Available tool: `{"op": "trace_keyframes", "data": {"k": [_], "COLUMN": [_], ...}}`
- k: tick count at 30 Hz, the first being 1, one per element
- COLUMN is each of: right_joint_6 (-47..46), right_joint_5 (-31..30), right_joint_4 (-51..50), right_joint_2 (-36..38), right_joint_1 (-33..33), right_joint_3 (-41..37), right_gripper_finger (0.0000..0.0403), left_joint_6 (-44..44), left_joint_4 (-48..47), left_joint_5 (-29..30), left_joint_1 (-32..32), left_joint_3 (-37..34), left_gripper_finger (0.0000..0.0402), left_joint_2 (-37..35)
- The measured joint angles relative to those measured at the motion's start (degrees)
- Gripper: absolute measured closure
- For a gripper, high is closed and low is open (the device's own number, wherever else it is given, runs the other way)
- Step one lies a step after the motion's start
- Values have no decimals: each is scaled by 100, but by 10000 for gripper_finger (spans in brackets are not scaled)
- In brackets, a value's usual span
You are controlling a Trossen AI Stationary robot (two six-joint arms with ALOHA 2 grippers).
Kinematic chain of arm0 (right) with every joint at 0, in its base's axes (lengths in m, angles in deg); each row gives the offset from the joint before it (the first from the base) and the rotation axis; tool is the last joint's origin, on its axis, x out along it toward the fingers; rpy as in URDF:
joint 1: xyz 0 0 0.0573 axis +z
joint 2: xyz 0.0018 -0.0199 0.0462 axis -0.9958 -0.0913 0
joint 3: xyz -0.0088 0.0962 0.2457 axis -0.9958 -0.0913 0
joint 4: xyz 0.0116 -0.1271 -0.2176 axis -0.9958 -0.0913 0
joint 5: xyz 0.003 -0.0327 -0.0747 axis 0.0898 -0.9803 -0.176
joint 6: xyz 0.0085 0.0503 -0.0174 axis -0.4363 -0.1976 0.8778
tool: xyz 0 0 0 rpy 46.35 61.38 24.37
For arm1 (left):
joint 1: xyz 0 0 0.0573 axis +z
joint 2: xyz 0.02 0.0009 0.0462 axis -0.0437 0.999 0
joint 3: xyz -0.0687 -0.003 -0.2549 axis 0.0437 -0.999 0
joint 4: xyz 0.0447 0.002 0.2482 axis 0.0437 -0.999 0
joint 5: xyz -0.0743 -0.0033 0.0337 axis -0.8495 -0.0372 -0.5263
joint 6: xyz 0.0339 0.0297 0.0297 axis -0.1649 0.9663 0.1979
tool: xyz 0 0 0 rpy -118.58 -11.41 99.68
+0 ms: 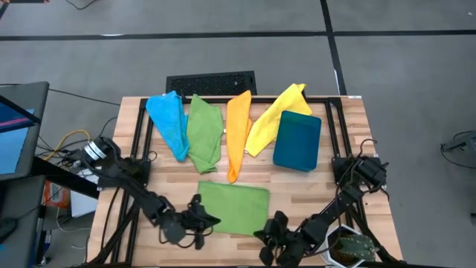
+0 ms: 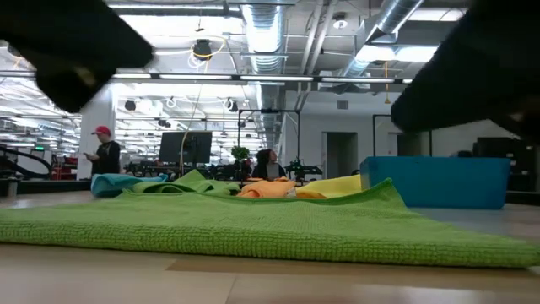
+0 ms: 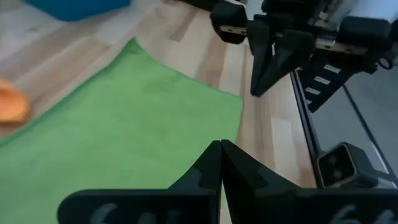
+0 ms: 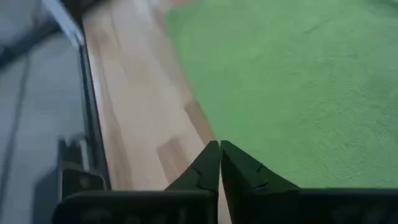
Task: Fold microfiber towels
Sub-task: Fold the bottom green microfiber cloth
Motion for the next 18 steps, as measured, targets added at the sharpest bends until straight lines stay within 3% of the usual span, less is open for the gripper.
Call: {"op": "trace_keyframes", "data": {"k": [3,11,18], "right_joint_6": [74,215,738], "right_joint_5": [540,1079,1244], "right_joint_4": [-538,-1445,-2340], "right_joint_2": [-2,129,140], "right_joint_1": [-106,-194,-199], "right_joint_3": [105,321,867], "right_gripper_finger": [348,325,301], "left_joint_6": [260,1003,1443], "left_joint_4": [454,498,-598], "left_joint_5": [-430,-1235,-1371], "left_joint_1": [296,686,689], "left_joint_3": [27,829,1783], "left_gripper_finger": [401,401,401], "left_joint_2": [391,1238,1825]}}
